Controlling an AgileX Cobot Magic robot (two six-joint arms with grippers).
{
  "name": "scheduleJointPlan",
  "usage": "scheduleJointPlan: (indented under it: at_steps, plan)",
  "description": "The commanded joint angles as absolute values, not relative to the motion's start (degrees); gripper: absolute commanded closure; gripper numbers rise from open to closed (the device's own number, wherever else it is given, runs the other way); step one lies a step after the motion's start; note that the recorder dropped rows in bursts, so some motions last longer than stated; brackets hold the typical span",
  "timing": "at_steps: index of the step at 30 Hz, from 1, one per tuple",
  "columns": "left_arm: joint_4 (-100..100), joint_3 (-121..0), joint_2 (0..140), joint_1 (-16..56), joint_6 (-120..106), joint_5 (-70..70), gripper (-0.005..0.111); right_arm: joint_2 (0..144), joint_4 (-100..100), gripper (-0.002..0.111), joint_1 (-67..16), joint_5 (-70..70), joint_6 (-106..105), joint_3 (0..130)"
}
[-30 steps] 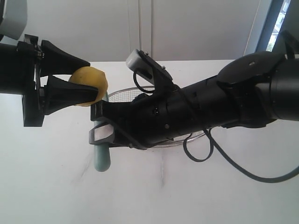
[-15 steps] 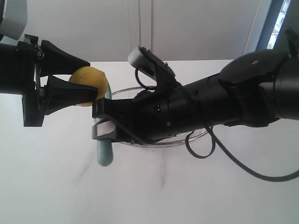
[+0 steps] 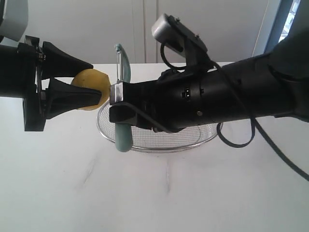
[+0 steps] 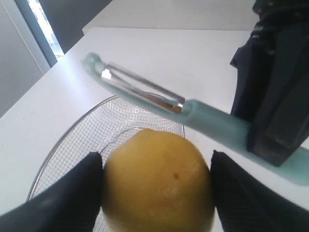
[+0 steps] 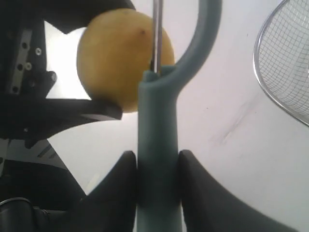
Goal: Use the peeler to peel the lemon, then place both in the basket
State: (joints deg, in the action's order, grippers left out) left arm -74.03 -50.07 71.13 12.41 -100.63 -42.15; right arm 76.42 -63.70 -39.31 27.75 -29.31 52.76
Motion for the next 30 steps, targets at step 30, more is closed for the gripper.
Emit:
scheduleJointPlan:
  at_steps: [30]
  plan:
    - [-75.7, -49.8, 70.4, 12.7, -100.1, -43.1, 0.107, 80.5, -43.2, 0.108, -39.3, 22.8, -10.8, 48.1]
